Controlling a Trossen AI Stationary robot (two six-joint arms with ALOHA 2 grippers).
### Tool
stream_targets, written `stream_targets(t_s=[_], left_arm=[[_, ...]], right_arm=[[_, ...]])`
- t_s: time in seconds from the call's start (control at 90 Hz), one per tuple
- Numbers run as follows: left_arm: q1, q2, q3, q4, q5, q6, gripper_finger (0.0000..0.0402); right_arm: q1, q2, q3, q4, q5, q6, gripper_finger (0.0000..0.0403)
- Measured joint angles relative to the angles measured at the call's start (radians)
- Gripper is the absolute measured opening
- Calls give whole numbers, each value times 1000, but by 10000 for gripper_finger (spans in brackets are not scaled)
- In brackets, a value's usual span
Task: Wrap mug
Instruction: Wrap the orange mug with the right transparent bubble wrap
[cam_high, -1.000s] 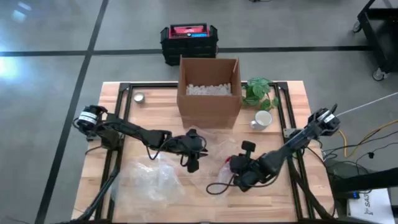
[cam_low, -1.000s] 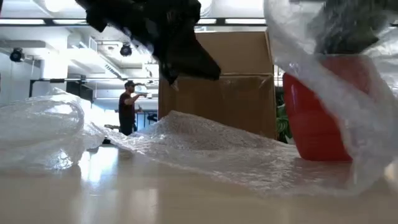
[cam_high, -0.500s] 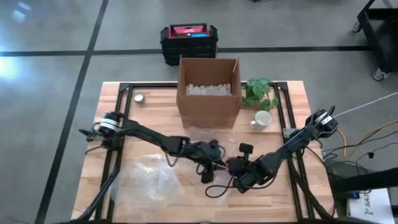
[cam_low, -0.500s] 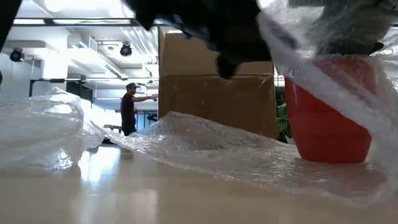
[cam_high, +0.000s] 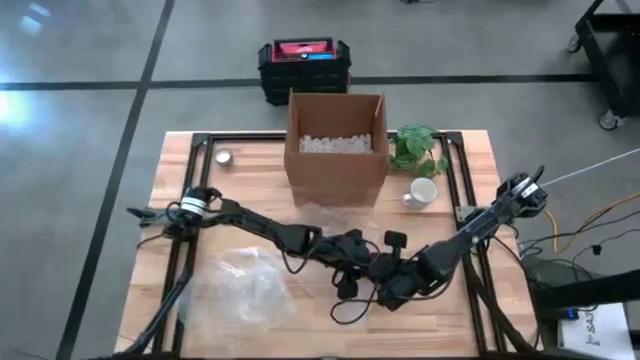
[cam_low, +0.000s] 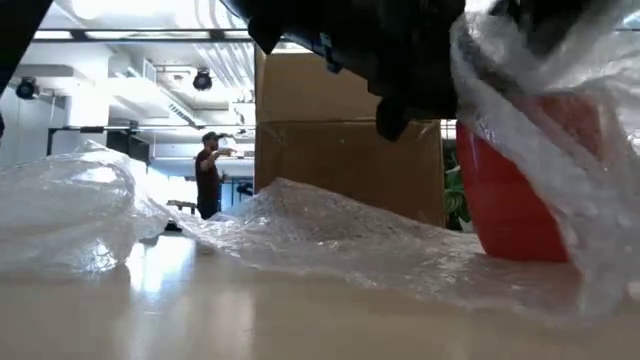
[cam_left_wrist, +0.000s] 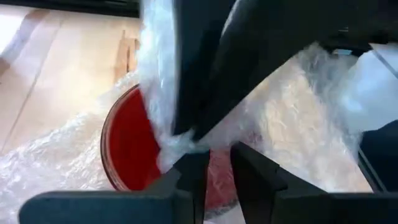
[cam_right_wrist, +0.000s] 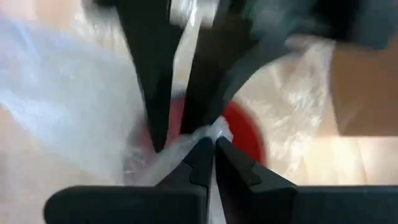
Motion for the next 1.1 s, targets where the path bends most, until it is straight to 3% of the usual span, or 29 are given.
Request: stream_targets(t_s=[0.2,0.411,0.522,0.611,0.744,0.878,1.0,1.1], left_arm=[[-1,-4,-2,-2,-8,1,59],[-2,-6,-3,-3,-9,1,59],[-2,-7,-3,-3,-9,1,59],[-3,-8,-3,-3,-9,1,59],[-3,-9,-3,-3,-9,1,59],[-3,-9,-3,4,-8,1,59],[-3,-9,-3,4,-7,-1,59],[-3,-9,-4,9,-7,-2,59]], right_arm=[[26,-116,13,-59,-72,48,0],[69,-165,-30,-170,-55,166,0],[99,-166,-77,-327,-63,289,0],[115,-172,-156,-330,-57,339,0],[118,-172,-261,-211,-17,342,0],[115,-183,-271,47,99,198,0],[84,-162,-289,271,71,34,0],[49,-131,-298,292,48,5,0]])
